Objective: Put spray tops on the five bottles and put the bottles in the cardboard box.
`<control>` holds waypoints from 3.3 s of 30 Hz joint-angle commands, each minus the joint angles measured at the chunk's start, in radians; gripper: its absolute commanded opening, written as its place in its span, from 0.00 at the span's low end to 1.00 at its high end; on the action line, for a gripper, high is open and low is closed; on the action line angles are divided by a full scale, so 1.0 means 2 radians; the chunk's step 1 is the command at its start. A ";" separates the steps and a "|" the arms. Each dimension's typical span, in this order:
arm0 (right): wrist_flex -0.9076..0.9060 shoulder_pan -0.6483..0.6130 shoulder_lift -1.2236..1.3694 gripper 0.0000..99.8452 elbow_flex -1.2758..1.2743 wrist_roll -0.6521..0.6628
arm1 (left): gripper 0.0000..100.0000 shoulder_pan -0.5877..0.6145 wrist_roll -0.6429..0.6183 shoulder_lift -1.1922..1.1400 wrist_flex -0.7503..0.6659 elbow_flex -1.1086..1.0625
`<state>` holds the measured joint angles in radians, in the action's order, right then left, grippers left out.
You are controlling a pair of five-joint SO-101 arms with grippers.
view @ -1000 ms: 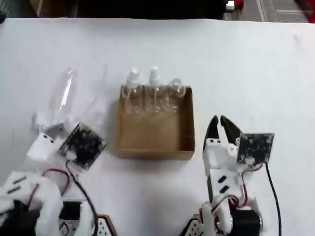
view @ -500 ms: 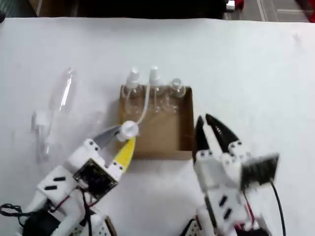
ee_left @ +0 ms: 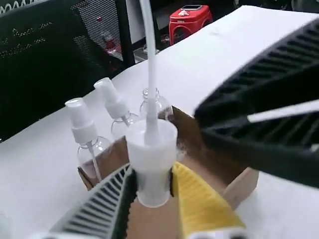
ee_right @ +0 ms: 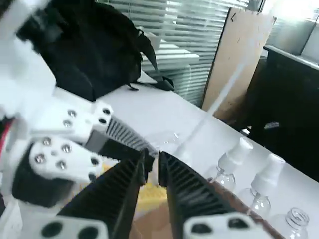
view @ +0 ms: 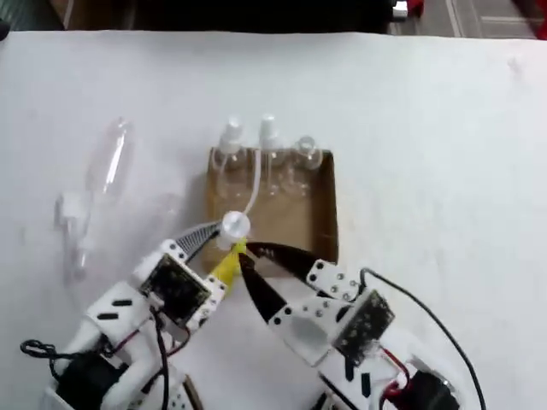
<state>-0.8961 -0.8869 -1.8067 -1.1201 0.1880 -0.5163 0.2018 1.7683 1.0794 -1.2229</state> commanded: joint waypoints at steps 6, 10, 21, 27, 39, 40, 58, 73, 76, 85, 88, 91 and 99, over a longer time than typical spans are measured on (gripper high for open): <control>0.075 -0.001 0.006 0.02 -0.043 -0.020 | 0.03 -0.065 -0.004 0.008 0.001 0.002; 0.079 0.003 0.004 0.02 -0.049 -0.018 | 0.03 -0.062 -0.004 0.008 0.012 0.002; 0.079 0.135 0.004 0.02 -0.084 -0.018 | 0.02 -0.064 -0.004 0.033 0.068 0.048; 0.060 0.132 0.003 0.02 -0.085 -0.017 | 0.02 -0.060 -0.004 0.032 0.077 0.058; 0.022 0.135 0.002 0.02 -0.085 -0.017 | 0.02 -0.060 -0.003 0.032 0.061 0.085; 0.022 0.135 0.002 0.02 -0.085 -0.017 | 0.02 -0.060 -0.003 0.032 0.056 0.085; -0.089 0.136 0.002 0.02 -0.001 -0.016 | 0.02 -0.125 0.041 0.032 0.055 0.088; -0.157 0.203 0.001 0.02 0.074 -0.016 | 0.02 -0.115 0.041 0.032 0.064 0.077; -0.156 0.187 0.001 0.02 0.075 -0.016 | 0.03 -0.125 0.047 0.032 0.059 0.051; -0.112 0.184 0.002 0.02 0.038 -0.016 | 0.02 -0.140 0.069 0.032 0.061 0.042; -0.073 0.185 0.002 0.02 -0.002 -0.016 | 0.02 -0.140 0.069 0.032 0.062 0.049; -0.047 0.185 0.002 0.02 -0.033 -0.016 | 0.02 -0.140 0.068 0.032 0.064 0.063; -0.083 0.181 0.002 0.02 -0.021 0.012 | 0.02 -0.140 0.068 0.032 0.068 0.074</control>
<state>-1.0372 -0.5125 -1.8067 -1.1861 0.1588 -0.7864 0.3307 1.8190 1.2206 -1.1492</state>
